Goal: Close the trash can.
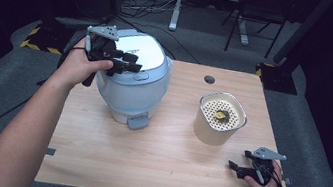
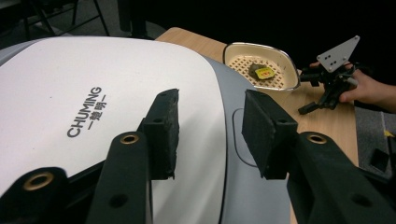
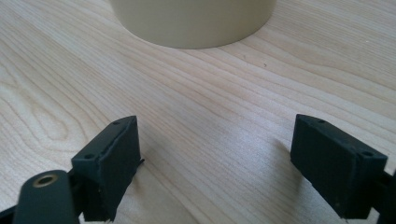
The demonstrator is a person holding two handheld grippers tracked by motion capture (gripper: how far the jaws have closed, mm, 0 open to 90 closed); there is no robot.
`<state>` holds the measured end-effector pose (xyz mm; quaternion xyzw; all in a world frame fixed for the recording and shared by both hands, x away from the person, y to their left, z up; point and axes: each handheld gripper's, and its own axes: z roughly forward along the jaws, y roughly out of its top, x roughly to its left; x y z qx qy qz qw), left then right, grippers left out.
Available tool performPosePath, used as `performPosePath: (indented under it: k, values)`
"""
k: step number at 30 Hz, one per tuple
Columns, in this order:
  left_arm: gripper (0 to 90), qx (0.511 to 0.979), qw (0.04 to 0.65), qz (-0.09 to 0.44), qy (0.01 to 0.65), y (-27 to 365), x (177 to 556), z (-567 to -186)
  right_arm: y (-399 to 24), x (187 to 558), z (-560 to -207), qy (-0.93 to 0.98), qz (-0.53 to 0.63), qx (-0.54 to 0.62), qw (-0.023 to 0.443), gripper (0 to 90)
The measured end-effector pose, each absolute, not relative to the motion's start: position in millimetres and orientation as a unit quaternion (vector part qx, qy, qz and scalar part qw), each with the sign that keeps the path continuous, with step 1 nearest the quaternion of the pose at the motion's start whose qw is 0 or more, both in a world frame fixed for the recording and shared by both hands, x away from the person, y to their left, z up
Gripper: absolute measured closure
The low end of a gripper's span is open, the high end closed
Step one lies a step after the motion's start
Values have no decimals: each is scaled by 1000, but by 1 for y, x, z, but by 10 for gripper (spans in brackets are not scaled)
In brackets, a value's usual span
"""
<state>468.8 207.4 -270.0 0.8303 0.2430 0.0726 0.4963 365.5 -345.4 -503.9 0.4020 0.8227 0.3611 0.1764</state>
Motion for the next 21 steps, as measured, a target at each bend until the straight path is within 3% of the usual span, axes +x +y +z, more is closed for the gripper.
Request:
performPosePath:
  k: [8,19,20,21]
  values:
    - [604,836,475,140,237,201,470,-272,-345,366,-504,823,362,401,176,163]
    - [621,841,451,166,250,196,467,-271,-345,365,-504,826,362,396,176,163]
    - [586,842,448,165,253,196,466,-270,-345,365,-504,825,362,396,176,163]
    - [455,844,442,163,258,194,463,-269,-345,365,-504,825,362,396,176,163]
